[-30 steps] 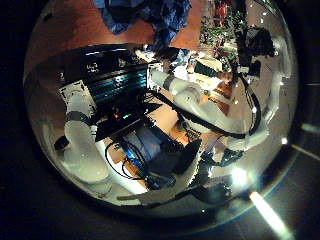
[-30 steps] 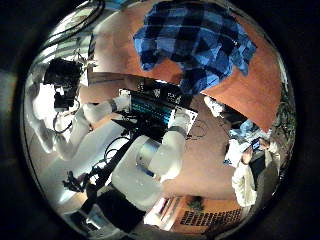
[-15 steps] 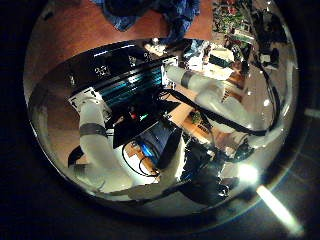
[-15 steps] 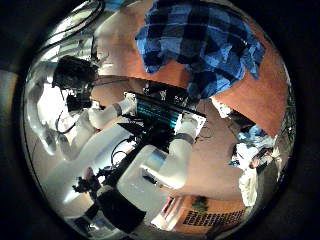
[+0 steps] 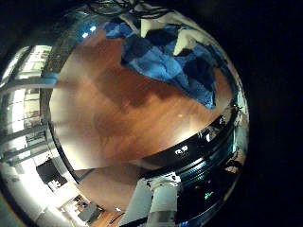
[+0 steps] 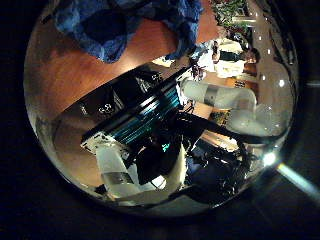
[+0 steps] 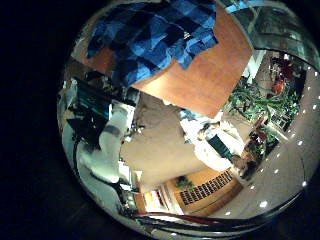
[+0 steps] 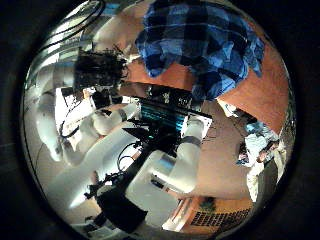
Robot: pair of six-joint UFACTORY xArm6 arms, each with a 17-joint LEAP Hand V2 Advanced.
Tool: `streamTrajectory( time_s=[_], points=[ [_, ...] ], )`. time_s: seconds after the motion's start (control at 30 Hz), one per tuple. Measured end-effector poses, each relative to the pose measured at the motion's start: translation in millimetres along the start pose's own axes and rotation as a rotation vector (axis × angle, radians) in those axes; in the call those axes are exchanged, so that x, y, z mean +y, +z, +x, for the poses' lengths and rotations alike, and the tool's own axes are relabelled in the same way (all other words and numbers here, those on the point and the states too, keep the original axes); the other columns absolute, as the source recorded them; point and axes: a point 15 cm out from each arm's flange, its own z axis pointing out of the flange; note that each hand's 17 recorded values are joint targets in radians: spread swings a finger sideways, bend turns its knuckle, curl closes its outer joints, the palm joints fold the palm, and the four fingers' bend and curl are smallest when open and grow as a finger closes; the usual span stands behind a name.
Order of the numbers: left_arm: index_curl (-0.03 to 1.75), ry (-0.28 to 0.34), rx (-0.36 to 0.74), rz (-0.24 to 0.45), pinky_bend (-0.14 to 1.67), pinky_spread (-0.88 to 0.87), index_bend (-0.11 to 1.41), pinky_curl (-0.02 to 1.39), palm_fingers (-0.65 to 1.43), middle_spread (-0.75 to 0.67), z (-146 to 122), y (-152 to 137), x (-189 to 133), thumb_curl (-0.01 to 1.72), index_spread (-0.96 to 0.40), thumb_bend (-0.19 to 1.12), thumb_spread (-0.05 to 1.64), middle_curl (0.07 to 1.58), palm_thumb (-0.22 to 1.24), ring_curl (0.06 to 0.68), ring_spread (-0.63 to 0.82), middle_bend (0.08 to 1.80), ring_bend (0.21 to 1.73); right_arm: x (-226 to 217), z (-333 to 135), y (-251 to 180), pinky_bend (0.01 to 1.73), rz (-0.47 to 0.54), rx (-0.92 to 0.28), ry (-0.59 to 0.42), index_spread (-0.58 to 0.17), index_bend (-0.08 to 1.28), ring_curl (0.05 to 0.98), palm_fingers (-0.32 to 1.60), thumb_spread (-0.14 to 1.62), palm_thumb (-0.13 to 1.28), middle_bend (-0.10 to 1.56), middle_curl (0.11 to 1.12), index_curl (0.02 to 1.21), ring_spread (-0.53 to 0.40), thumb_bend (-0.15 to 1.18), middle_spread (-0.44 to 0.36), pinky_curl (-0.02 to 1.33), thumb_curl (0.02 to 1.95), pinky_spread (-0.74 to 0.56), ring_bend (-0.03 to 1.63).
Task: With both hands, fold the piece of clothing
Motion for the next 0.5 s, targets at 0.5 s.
streamTrajectory(
  time_s=[0.5],
  points=[
    [0.29,-0.048,-0.112,0.055,0.39,0.51,0.16,0.32,0.04,0.35,-25,45,-43,0.3,-0.04,-0.02,1.01,0.3,0.15,0.214,0.5,0.2,0.66,9,8,10,0.41,-0.017,-0.021,0.034,-0.344,0.16,0.239,0.13,1.13,-0.02,0.22,0.36,0.26,0.179,-0.03,0.035,0.29,0.2,0.35,0.45]
  ],
)
